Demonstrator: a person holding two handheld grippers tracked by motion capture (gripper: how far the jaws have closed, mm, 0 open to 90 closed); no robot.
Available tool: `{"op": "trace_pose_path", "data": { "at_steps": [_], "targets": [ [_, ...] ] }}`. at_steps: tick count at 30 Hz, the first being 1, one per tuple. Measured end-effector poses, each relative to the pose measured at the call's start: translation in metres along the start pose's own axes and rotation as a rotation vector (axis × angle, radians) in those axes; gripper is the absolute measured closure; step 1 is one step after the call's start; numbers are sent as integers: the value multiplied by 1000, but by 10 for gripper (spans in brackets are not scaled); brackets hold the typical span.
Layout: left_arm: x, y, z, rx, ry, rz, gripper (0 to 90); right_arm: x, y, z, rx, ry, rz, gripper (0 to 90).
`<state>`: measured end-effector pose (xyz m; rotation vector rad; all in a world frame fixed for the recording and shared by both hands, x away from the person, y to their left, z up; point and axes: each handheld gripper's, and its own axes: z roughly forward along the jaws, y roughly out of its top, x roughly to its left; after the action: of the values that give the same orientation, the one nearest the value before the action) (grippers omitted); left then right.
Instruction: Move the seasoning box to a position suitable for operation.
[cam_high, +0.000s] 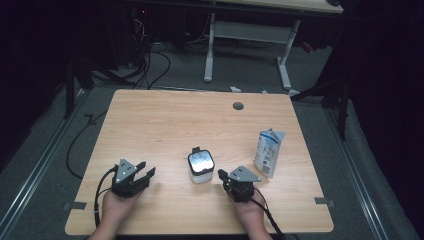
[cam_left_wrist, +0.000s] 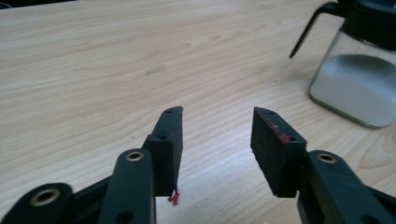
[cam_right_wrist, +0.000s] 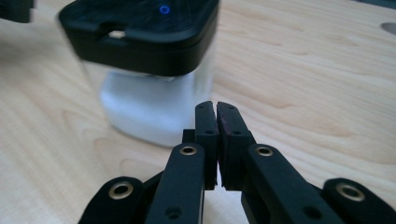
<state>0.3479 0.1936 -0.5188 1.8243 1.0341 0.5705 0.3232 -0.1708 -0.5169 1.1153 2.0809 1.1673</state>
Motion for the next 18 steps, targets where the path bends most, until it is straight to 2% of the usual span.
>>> {"op": "trace_pose_path", "data": {
  "at_steps": [1,2,4,8,12,18],
  "targets": [
    [1,0,0,-3,0,-7,523,-2,2,3,1,7,24,879],
    [2,1,1,-2,-2,-13,519,-3,3,5,4,0,18,879],
    [2,1,2,-2,2,-1,512,-4,5,9,15,-24,3,879],
    [0,-1,5,22,20,24,502,-6,2,11,8,-35,14,879],
    [1,-1,4,10,30,8,498,-3,-2,13,21,-21,-14,879],
    [2,-2,1,-2,33,-3,495,0,-2,13,8,5,-12,879]
  ]
}}
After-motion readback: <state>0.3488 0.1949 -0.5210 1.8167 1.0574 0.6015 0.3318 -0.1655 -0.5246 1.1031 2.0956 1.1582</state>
